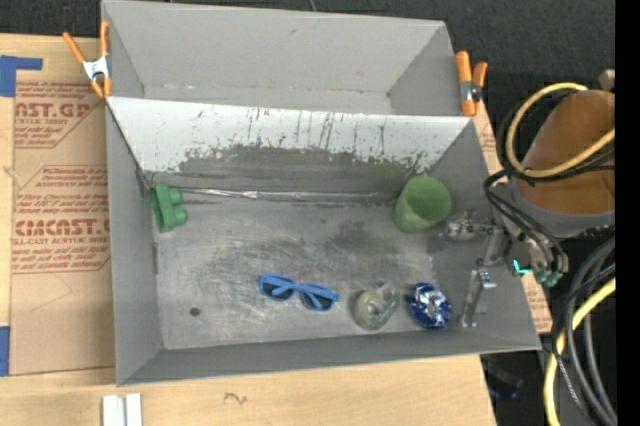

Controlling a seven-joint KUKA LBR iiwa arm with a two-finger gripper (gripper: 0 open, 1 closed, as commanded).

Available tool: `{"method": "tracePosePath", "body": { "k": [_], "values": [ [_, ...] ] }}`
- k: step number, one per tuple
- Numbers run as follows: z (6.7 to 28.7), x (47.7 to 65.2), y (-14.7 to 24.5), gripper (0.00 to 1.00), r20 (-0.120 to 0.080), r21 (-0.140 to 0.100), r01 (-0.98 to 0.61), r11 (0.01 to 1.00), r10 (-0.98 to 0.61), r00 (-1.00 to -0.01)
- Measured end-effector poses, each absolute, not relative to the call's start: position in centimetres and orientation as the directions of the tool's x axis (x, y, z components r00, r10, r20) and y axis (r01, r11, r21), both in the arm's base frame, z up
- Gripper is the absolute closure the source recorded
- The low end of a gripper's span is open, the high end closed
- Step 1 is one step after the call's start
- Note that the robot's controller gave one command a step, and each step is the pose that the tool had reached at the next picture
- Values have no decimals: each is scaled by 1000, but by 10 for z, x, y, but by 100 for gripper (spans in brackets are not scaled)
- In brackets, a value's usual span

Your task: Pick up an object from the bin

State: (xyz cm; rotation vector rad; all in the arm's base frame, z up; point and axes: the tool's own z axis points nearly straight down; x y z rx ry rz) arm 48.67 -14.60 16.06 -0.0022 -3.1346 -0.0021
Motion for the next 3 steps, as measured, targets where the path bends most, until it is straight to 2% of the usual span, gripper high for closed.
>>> {"method": "tracePosePath", "body": {
  "k": [1,2,3],
  "values": [
    [72,489,-129,0,-17,-4,-104,995,-104,-994],
    [73,488,-129,100,-15,-4,-105,994,-105,-994],
    [207,515,-150,100,-9,-5,-320,947,-320,-947]
  ]
}}
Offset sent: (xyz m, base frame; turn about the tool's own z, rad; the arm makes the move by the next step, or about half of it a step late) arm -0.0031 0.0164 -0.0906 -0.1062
